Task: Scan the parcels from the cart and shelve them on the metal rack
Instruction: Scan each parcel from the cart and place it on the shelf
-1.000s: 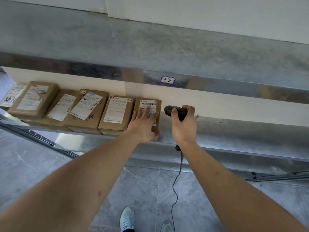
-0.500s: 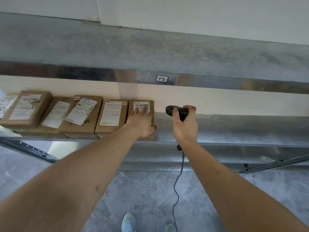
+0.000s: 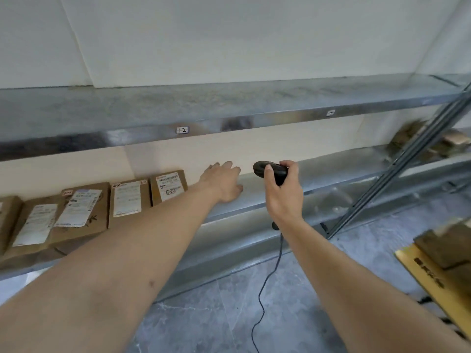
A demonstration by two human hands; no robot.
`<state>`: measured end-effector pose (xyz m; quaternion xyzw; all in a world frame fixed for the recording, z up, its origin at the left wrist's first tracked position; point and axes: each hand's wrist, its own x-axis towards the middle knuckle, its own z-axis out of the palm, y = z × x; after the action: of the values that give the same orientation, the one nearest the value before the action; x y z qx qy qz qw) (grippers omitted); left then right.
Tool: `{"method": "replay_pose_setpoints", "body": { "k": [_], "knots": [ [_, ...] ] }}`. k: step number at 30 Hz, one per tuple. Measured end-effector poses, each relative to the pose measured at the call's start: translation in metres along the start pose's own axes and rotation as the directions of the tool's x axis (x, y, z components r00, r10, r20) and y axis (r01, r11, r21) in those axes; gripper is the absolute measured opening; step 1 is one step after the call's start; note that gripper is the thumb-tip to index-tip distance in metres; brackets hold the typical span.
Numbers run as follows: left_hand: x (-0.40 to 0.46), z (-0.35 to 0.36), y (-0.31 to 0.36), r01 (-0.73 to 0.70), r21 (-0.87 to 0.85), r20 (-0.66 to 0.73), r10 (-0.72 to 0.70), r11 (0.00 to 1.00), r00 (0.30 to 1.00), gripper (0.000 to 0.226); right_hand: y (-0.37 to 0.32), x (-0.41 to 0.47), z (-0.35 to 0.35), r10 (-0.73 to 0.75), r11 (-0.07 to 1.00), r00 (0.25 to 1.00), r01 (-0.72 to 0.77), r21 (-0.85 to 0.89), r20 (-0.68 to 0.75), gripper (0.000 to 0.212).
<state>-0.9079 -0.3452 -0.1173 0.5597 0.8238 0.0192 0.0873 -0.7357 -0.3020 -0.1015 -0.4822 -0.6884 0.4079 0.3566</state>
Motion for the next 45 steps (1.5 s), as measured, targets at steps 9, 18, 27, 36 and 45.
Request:
{"method": "replay_pose_setpoints", "body": {
  "k": [9, 18, 27, 36, 45],
  "knots": [
    [-0.025, -0.030, 0.159, -0.238, 0.048, -0.085, 0.241, 0.970, 0.967, 0.050, 0.023, -0.040, -0.159, -0.014, 1.000, 0.973, 0.010, -0.018, -0.231, 0.029],
    [-0.082, -0.056, 0.341, -0.458, 0.079, -0.117, 0.465, 0.885, 0.878, 0.039, 0.050, -0.096, -0.329, -0.020, 0.999, 0.907, 0.006, -0.033, -0.421, 0.029],
    [-0.103, -0.041, 0.492, -0.648, 0.103, -0.105, 0.656, 0.754, 0.747, 0.050, 0.099, -0.136, -0.457, 0.038, 0.995, 0.791, -0.087, -0.051, -0.611, 0.028],
    [-0.068, -0.008, 0.624, -0.789, 0.071, -0.076, 0.792, 0.610, 0.606, 0.044, 0.158, -0.117, -0.546, 0.124, 0.978, 0.641, -0.206, -0.015, -0.757, 0.028],
    [0.006, 0.034, 0.730, -0.860, 0.044, 0.012, 0.861, 0.508, 0.509, 0.054, 0.225, -0.052, -0.601, 0.187, 0.949, 0.508, -0.316, 0.020, -0.841, 0.032]
  ]
}}
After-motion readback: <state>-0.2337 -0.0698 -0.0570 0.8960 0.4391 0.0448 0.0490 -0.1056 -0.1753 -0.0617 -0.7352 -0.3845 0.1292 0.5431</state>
